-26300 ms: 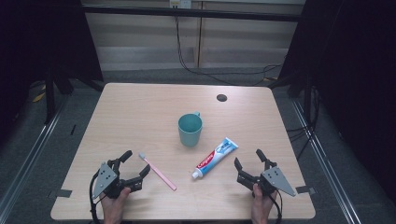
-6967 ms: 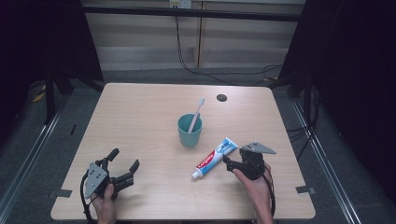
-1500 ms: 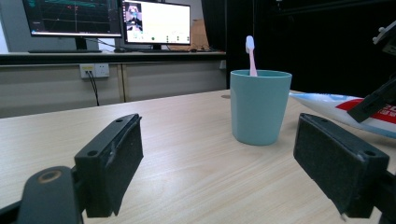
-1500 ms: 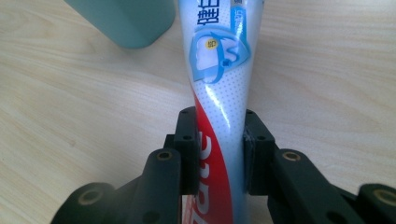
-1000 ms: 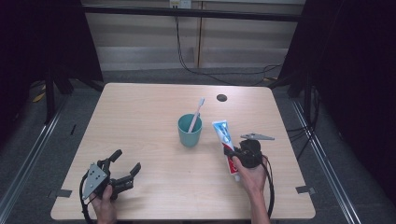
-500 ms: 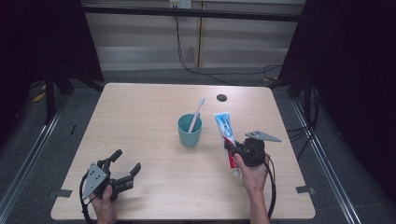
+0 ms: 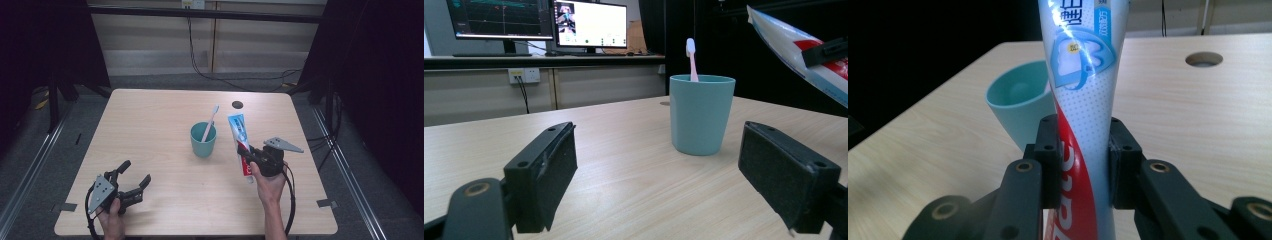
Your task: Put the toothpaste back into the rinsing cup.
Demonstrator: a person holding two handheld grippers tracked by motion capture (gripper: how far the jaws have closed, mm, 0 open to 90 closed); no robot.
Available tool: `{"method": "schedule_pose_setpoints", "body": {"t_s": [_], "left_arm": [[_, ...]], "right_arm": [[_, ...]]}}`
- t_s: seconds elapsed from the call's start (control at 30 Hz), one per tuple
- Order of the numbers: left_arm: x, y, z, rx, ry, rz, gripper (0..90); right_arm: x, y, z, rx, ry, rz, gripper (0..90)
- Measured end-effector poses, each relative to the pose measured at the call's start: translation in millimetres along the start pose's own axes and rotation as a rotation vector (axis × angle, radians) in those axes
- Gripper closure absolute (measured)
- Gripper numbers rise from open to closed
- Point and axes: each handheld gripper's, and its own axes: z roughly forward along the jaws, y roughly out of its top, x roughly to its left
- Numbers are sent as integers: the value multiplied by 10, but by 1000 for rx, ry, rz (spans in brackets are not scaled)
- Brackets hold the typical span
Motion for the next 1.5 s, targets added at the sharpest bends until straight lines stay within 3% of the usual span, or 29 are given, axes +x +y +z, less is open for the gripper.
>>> {"method": "schedule_pose_setpoints", "body": {"t_s": [0.33, 0.9, 1.0, 1.5], "left_arm": [[0, 0, 0, 0, 0, 0, 156], [-1, -1, -2, 0, -16, -3, 156], [-1, -1, -1, -1, -17, -3, 156], [-1, -2, -1, -2, -14, -2, 156]], "right_arm": [[88, 81, -4, -75, 31, -39, 719], [185, 319, 53, -149, 87, -80, 717], [201, 364, 80, -140, 112, -82, 715], [316, 572, 170, -131, 121, -129, 715]]}}
